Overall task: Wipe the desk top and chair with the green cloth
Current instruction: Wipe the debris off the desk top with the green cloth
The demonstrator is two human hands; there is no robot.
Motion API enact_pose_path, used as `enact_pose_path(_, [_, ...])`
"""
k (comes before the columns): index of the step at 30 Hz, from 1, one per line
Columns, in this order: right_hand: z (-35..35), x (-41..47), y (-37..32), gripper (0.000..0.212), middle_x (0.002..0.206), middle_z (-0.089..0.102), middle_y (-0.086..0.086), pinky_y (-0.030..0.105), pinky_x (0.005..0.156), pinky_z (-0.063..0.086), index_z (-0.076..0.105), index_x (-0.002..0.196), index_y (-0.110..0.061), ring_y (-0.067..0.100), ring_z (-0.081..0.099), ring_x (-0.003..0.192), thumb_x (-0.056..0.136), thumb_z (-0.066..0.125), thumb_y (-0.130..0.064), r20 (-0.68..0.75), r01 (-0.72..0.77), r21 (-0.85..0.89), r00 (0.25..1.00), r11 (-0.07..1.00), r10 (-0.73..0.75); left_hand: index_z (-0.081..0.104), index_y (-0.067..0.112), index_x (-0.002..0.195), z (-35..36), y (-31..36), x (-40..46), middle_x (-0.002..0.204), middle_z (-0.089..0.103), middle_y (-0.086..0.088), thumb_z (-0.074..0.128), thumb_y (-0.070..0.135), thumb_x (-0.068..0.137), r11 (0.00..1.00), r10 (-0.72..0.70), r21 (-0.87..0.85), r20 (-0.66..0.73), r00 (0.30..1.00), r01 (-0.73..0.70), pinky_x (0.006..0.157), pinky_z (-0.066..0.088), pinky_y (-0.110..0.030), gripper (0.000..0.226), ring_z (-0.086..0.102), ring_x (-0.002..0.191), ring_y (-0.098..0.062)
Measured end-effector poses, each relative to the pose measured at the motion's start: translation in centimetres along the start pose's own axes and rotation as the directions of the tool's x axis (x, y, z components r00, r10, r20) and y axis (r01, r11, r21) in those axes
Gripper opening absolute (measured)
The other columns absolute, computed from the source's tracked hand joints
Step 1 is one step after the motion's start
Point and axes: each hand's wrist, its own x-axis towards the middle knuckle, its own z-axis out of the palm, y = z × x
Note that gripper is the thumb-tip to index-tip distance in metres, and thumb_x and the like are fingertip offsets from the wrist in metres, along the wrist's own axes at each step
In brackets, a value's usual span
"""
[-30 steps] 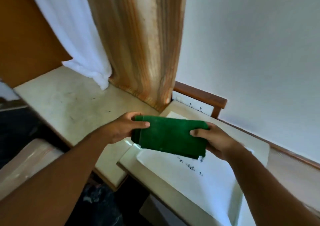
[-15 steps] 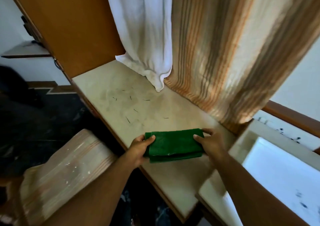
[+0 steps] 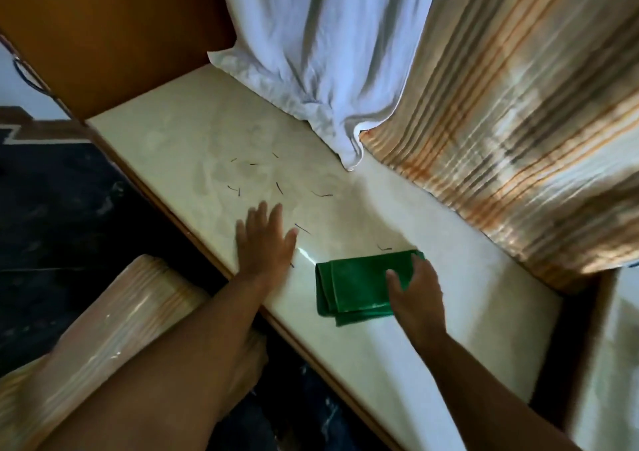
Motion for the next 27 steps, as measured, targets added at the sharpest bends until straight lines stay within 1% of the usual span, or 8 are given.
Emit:
enact_pose_path(4, [3.4, 2.8, -1.6, 0.084, 0.161, 0.008, 0.025, 0.056, 0.118, 0.017, 0.011, 0.154, -0.005, 0.042, 0.007, 0.148, 0.095, 0.045, -0.055, 0.055, -0.325, -0.028, 0.944, 0.945, 0.326, 0.012, 0.024, 0.161, 2.8, -3.2, 2.0, 0.169, 0.007, -0.014, 0.022, 0.063, 0.098, 0.988, -0.124, 0.099, 0.040, 0.991, 0.120, 0.123, -0.002, -0.056, 0.074, 0.004, 0.156, -0.033])
enact_pose_path(8, [5.2, 6.5, -1.6, 0.088, 0.164, -0.004, 0.021, 0.050, 0.121, 0.001, 0.000, 0.155, -0.001, 0.037, -0.005, 0.150, 0.097, 0.033, -0.060, -0.046, -0.318, -0.228, 0.948, 0.920, 0.316, 0.012, 0.023, 0.160, 4.5, -3.9, 2.8, 0.168, 0.011, -0.017, 0.013, 0.067, 0.096, 0.985, -0.123, 0.124, 0.014, 0.992, 0.120, 0.121, 0.000, -0.058, 0.077, 0.009, 0.155, -0.034])
enact_pose_path(13, [9.2, 5.4, -1.9, 0.083, 0.163, 0.012, 0.019, 0.050, 0.120, 0.007, 0.015, 0.154, -0.004, 0.037, 0.004, 0.150, 0.094, 0.032, -0.058, 0.065, 0.219, -0.466, 0.975, 0.857, -0.213, 0.013, 0.021, 0.160, 4.7, -4.5, 2.7, 0.167, 0.012, -0.020, 0.014, 0.064, 0.099, 0.982, -0.092, 0.165, -0.026, 0.995, 0.095, 0.120, 0.003, -0.060, 0.075, 0.012, 0.154, -0.037])
enact_pose_path(16, [12.0, 1.4, -2.0, 0.082, 0.164, 0.008, 0.012, 0.048, 0.121, 0.008, 0.013, 0.156, -0.011, 0.030, -0.001, 0.151, 0.095, 0.031, -0.061, 0.391, 0.688, -0.344, 0.724, 0.639, -0.569, 0.012, 0.021, 0.160, 4.7, -4.6, 2.9, 0.168, 0.010, -0.019, 0.010, 0.064, 0.099, 0.978, -0.094, 0.184, -0.015, 0.995, 0.096, 0.120, 0.002, -0.059, 0.075, 0.011, 0.154, -0.036])
enact_pose_path(18, [10.8, 1.8, -1.1, 0.075, 0.163, 0.015, 0.011, 0.049, 0.121, 0.011, 0.017, 0.156, -0.013, 0.028, 0.005, 0.151, 0.096, 0.031, -0.057, 0.546, 0.847, -0.220, 0.518, 0.484, -0.658, 0.012, 0.022, 0.160, 4.7, -4.4, 2.8, 0.168, 0.010, -0.018, 0.007, 0.063, 0.098, 0.977, -0.105, 0.187, -0.011, 0.994, 0.105, 0.120, 0.002, -0.059, 0.075, 0.011, 0.155, -0.035])
enact_pose_path(20, [7.9, 5.1, 0.2, 0.067, 0.158, 0.030, 0.015, 0.049, 0.120, 0.016, 0.033, 0.152, -0.009, 0.033, 0.022, 0.148, 0.096, 0.037, -0.047, 0.573, 0.885, -0.178, 0.448, 0.430, -0.686, 0.014, 0.022, 0.160, 4.7, -4.2, 2.8, 0.168, 0.012, -0.018, 0.009, 0.062, 0.098, 0.978, -0.104, 0.181, -0.020, 0.994, 0.106, 0.120, 0.003, -0.059, 0.074, 0.012, 0.154, -0.035])
enact_pose_path(24, [1.3, 15.1, 3.5, 0.066, 0.157, 0.028, 0.025, 0.053, 0.118, 0.018, 0.032, 0.150, -0.003, 0.043, 0.022, 0.146, 0.095, 0.039, -0.037, 0.275, 0.492, -0.490, 0.871, 0.719, -0.408, 0.016, 0.023, 0.159, 4.8, -4.2, 3.0, 0.167, 0.015, -0.017, 0.011, 0.062, 0.098, 0.974, -0.130, 0.185, -0.028, 0.991, 0.133, 0.120, 0.005, -0.059, 0.073, 0.015, 0.154, -0.035])
enact_pose_path(27, [1.0, 15.9, 2.7, 0.065, 0.160, 0.021, 0.023, 0.052, 0.118, 0.018, 0.024, 0.153, -0.003, 0.042, 0.019, 0.146, 0.097, 0.044, -0.030, 0.131, 0.286, -0.528, 0.958, 0.799, -0.256, 0.019, 0.023, 0.159, 4.9, -4.2, 3.0, 0.167, 0.017, -0.017, 0.014, 0.061, 0.098, 0.971, -0.131, 0.198, -0.027, 0.991, 0.134, 0.120, 0.006, -0.060, 0.072, 0.017, 0.153, -0.035])
